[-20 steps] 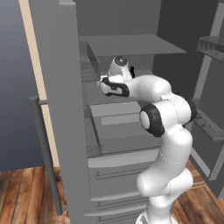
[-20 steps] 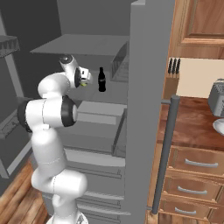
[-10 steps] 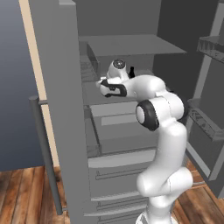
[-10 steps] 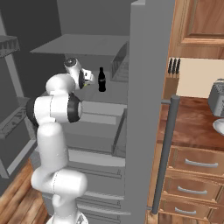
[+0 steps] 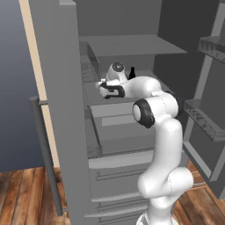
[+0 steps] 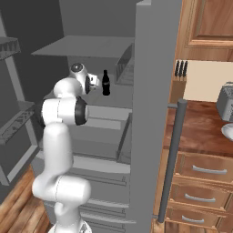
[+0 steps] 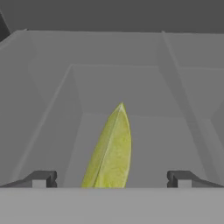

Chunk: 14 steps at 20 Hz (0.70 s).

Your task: Pick lemon wedge from the fridge and place it on the plate on the counter.

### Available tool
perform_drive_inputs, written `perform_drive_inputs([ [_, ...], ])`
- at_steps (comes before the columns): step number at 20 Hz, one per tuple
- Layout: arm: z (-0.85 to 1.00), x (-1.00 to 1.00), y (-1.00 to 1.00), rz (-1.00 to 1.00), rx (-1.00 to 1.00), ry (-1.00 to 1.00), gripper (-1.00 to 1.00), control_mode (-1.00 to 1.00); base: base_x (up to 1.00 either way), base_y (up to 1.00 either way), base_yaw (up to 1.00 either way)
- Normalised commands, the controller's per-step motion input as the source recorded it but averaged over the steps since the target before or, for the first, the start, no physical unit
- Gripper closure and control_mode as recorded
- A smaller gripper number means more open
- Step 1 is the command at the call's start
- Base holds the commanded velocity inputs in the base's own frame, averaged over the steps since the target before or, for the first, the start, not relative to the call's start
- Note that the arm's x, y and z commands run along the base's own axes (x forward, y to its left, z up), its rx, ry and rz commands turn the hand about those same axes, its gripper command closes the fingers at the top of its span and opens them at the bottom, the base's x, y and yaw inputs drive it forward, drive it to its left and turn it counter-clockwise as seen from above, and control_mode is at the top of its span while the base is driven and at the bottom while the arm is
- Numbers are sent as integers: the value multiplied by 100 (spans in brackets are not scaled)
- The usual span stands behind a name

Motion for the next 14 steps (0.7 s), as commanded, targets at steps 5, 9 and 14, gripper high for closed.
perform_drive_inputs([
  [5, 0, 36, 3, 0, 0, 3, -100, -100, 0, 0, 0],
  [9, 0, 38, 4, 0, 0, 7, -100, -100, 0, 0, 0],
  [14, 0, 28, 1, 0, 0, 9, -100, -100, 0, 0, 0],
])
